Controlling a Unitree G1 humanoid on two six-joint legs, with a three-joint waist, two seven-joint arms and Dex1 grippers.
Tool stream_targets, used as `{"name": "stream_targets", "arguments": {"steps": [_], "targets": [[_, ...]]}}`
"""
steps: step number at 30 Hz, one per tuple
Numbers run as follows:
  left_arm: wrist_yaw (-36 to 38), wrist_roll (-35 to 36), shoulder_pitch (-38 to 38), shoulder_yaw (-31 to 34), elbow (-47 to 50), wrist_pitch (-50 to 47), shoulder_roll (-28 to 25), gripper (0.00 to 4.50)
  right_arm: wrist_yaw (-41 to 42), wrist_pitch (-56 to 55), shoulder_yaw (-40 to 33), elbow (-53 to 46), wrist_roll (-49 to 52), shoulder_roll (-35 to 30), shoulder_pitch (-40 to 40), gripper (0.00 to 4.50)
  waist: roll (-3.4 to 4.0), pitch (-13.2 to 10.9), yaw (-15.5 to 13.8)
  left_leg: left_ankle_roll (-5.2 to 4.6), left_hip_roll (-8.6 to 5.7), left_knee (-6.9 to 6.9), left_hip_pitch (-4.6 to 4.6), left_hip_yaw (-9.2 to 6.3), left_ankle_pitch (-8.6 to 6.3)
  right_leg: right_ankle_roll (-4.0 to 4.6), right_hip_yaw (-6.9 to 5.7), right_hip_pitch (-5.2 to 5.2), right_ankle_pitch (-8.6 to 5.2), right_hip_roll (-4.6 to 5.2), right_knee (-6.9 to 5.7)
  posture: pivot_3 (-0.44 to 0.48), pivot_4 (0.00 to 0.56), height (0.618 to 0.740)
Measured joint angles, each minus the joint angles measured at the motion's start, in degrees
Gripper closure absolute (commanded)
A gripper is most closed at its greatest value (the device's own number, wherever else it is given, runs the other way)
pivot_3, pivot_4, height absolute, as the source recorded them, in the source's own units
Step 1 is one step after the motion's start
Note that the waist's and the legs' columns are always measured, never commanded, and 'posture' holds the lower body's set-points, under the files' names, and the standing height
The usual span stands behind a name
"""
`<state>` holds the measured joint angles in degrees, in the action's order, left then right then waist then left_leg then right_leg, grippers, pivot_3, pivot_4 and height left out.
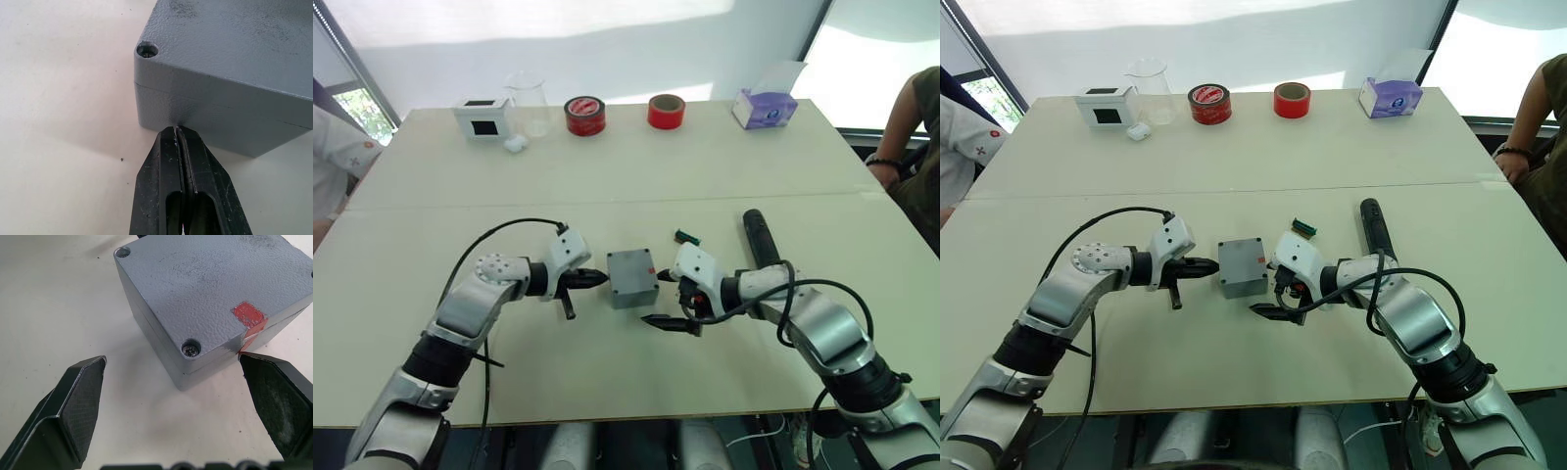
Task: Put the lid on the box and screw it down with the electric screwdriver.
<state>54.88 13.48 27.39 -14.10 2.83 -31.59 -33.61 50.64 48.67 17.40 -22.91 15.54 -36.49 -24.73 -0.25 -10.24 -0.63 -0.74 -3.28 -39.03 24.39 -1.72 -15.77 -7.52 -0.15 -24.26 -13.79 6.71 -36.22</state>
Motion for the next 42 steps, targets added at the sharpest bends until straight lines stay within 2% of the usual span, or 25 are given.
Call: {"name": "stream_targets", "arguments": {"steps": [9, 16, 18, 21, 25, 30, 31, 33, 37, 42], "targets": [[0.26, -0.05, 0.07, 1.24, 0.16, -0.09, -0.25, 4.5, 0.26, 0.62, -0.51, -0.47, 1.58, -0.69, -0.03, 0.08, 0.0, 0.0, 0.05, 0.0, 0.0, 0.0, 0.0, 0.0, 0.0, 0.0, 0.0, -0.01, 0.0, 0.0, 0.0, 0.0, 0.15, 0.74], [2.01, 7.29, -0.02, 10.03, 4.36, -5.8, -4.31, 4.5, 1.23, 4.69, -18.94, -0.01, 13.54, -1.2, -1.37, 0.08, -0.01, -0.01, 0.01, -0.03, 0.02, 0.0, -0.01, -0.01, -0.02, 0.0, 0.0, 0.02, 0.0, 0.0, 0.0, 0.0, 0.15, 0.74], [2.66, 10.62, 0.05, 11.97, 6.07, -8.34, -4.61, 4.5, 0.1, 2.86, -20.84, 4.42, 13.79, -0.4, -3.53, 0.08, -0.02, 0.0, 0.15, -0.03, 0.02, 0.0, -0.02, -0.01, -0.02, 0.0, 0.0, 0.02, 0.0, 0.0, 0.0, 0.0, 0.15, 0.74], [3.97, 14.3, 0.36, 13.13, 9.94, -10.96, -5.26, 4.5, -3.15, -3.6, -20.29, 15.24, 9.11, 1.01, -7.24, 0.08, -0.01, 0.0, 0.21, 0.04, 0.02, 0.02, -0.02, 0.01, 0.03, 0.0, 0.01, 0.01, 0.0, 0.0, 0.0, 0.0, 0.15, 0.74], [3.75, 14.86, 0.62, 12.7, 10.82, -11.89, -5.65, 4.5, -3.52, -12.58, -14.36, 27.79, 2.71, 3.69, -9.59, 0.08, 0.0, -0.01, 0.61, 0.28, 0.02, 0.04, -0.02, 0.05, 0.16, 0.0, 0.01, -0.02, 0.0, -0.01, 0.0, 0.0, 0.15, 0.74], [2.71, 14.77, 0.78, 12.5, 11.16, -11.91, -5.63, 4.5, -3.25, -19.77, -11.53, 38.47, -1.19, 6.27, -13.32, 0.08, 0.0, -0.01, 1.21, 0.3, 0.02, 0.04, -0.01, 0.03, 0.17, 0.0, 0.01, -0.02, 0.0, -0.01, 0.0, 0.0, 0.15, 0.74], [2.36, 14.82, 0.75, 12.53, 11.57, -12.0, -5.64, 4.5, -3.06, -21.15, -11.53, 40.2, -1.77, 6.36, -14.01, 0.5, 0.0, -0.01, 1.31, 0.3, 0.02, 0.05, -0.01, 0.03, 0.17, 0.0, 0.01, -0.02, 0.0, -0.01, 0.01, 0.0, 0.15, 0.74], [2.08, 15.33, 0.73, 12.61, 12.29, -12.44, -5.64, 4.5, -3.0, -22.74, -11.55, 42.49, -2.38, 6.57, -14.46, 1.03, 0.0, -0.01, 1.37, 0.31, 0.02, 0.05, -0.01, 0.03, 0.18, 0.0, 0.01, -0.02, 0.0, -0.01, 0.01, 0.0, 0.15, 0.74], [1.34, 15.97, 0.44, 12.65, 13.54, -13.17, -5.71, 4.5, -2.83, -25.06, -11.49, 45.91, -3.59, 8.08, -14.85, 2.53, 0.0, -0.01, 1.46, 0.33, 0.02, 0.05, -0.01, 0.03, 0.19, 0.0, 0.02, -0.03, 0.0, -0.02, 0.0, 0.0, 0.15, 0.74], [0.78, 16.02, 0.05, 12.68, 13.65, -13.34, -5.86, 4.5, -2.45, -26.81, -11.3, 47.78, -4.65, 9.3, -15.47, 2.53, 0.01, -0.01, 1.45, 0.33, 0.02, 0.05, -0.01, 0.03, 0.19, 0.0, 0.02, -0.03, 0.0, -0.02, 0.0, 0.0, 0.15, 0.74]]}}
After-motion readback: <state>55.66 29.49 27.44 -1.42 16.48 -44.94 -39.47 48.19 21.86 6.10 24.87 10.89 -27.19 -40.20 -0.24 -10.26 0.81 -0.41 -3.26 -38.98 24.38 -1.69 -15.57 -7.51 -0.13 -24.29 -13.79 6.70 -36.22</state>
